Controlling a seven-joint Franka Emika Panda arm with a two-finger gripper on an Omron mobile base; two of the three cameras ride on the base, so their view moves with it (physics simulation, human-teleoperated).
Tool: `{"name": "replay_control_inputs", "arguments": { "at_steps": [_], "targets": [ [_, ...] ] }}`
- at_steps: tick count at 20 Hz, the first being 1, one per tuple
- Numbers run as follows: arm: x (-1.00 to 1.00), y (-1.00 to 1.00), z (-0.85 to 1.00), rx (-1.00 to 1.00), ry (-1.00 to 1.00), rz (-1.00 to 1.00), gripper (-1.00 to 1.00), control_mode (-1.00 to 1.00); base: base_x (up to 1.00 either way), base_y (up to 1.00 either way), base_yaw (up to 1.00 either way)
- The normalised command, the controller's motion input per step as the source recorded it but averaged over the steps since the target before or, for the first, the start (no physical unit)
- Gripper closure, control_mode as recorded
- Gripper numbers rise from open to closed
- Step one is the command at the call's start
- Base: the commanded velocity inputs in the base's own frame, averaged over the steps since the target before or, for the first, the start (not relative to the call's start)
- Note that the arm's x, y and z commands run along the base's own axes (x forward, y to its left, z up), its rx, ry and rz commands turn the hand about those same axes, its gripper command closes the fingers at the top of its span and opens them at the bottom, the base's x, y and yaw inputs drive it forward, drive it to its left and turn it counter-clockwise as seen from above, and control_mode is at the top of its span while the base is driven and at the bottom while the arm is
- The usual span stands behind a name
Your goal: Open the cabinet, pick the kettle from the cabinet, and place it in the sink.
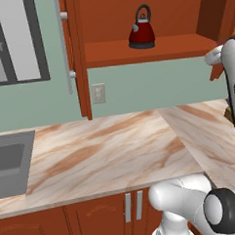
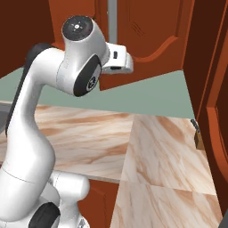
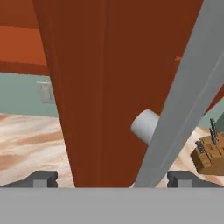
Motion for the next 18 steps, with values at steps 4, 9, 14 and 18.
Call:
{"name": "replay_control_inputs", "arguments": {
  "at_steps": [4,9,14,18],
  "targets": [
    [-0.14,-0.17,-0.13,0.00,0.37,-0.46,-1.00,-1.00,0.00,0.00,0.00],
    [-0.38,-0.04,0.00,0.10,0.17,-0.45,-1.00,-1.00,0.00,0.00,0.00],
    [-0.46,0.32,-0.06,0.13,-0.05,-0.36,-1.00,-1.00,0.00,0.00,0.00],
    [-0.29,0.47,-0.06,0.08,-0.20,-0.27,-1.00,-1.00,0.00,0.00,0.00]
  ]
}}
